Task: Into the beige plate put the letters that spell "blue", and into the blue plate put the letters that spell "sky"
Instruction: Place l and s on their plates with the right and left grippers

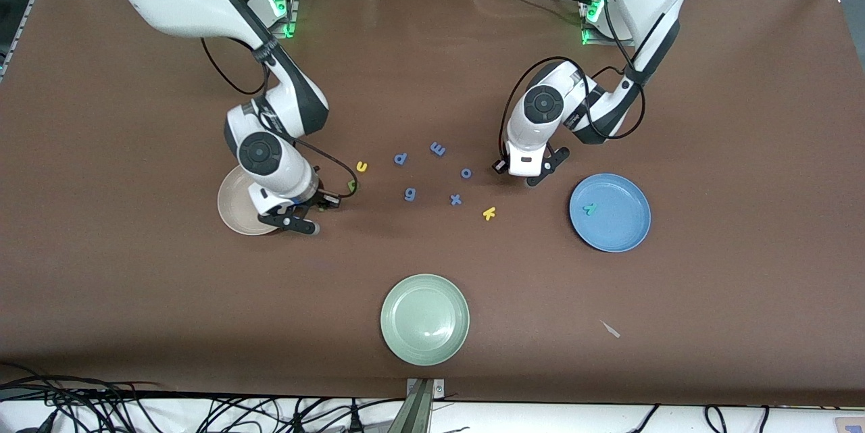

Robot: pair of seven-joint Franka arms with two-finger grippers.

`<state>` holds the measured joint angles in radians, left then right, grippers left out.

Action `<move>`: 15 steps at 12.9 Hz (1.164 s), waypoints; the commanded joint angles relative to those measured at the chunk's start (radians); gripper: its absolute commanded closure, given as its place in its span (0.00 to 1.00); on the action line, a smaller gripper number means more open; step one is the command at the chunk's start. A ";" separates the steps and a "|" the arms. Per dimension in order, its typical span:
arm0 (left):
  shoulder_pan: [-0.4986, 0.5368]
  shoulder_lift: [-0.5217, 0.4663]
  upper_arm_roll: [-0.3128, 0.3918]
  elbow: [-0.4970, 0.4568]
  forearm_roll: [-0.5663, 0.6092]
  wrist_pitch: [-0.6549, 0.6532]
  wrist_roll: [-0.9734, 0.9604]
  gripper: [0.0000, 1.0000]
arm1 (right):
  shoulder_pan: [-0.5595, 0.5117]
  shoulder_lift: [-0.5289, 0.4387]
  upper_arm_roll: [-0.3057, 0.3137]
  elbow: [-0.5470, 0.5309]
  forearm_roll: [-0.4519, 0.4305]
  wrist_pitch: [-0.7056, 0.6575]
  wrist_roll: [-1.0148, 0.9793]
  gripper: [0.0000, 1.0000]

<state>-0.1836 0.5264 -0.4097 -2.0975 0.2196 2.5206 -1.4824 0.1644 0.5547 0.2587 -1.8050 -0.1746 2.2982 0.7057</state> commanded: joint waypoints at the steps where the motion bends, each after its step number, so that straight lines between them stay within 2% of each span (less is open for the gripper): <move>1: 0.012 -0.089 -0.004 -0.009 -0.006 -0.055 0.004 0.99 | -0.013 -0.076 -0.042 -0.062 0.004 -0.040 -0.156 1.00; 3: 0.015 -0.135 0.000 0.034 -0.005 -0.184 0.049 0.99 | -0.020 -0.093 -0.099 -0.131 0.004 0.005 -0.308 0.99; 4: 0.030 -0.140 0.003 0.068 -0.005 -0.256 0.115 0.99 | -0.028 -0.094 -0.131 -0.183 0.004 0.068 -0.384 0.99; 5: 0.064 -0.144 0.002 0.095 -0.005 -0.331 0.196 0.99 | -0.040 -0.098 -0.153 -0.239 0.004 0.161 -0.443 0.94; 6: 0.105 -0.152 0.002 0.108 -0.003 -0.388 0.302 0.99 | -0.043 -0.107 -0.154 -0.263 0.004 0.196 -0.446 0.69; 7: 0.149 -0.160 0.000 0.109 -0.003 -0.407 0.414 0.99 | -0.043 -0.107 -0.153 -0.261 0.013 0.193 -0.437 0.32; 9: 0.234 -0.155 0.002 0.110 -0.003 -0.410 0.583 0.99 | -0.042 -0.108 -0.118 -0.246 0.041 0.172 -0.344 0.29; 10: 0.283 -0.151 0.002 0.110 -0.003 -0.410 0.673 0.93 | -0.042 -0.108 -0.096 -0.238 0.041 0.156 -0.295 0.29; 11: 0.324 -0.148 0.002 0.110 -0.003 -0.410 0.756 0.55 | -0.042 -0.108 -0.070 -0.238 0.040 0.153 -0.237 0.29; 12: 0.352 -0.148 0.000 0.111 -0.005 -0.410 0.815 0.13 | -0.042 -0.107 -0.031 -0.232 0.040 0.153 -0.156 0.29; 13: 0.357 -0.152 0.000 0.114 -0.005 -0.410 0.835 0.00 | -0.040 -0.098 -0.001 -0.225 0.035 0.153 -0.064 0.29; 15: 0.342 -0.160 -0.039 0.152 -0.020 -0.445 0.820 0.00 | -0.037 -0.075 0.054 -0.212 0.030 0.156 0.065 0.29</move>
<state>0.1760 0.3808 -0.4035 -1.9816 0.2197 2.1243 -0.6737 0.1304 0.4712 0.2734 -2.0292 -0.1492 2.4683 0.6786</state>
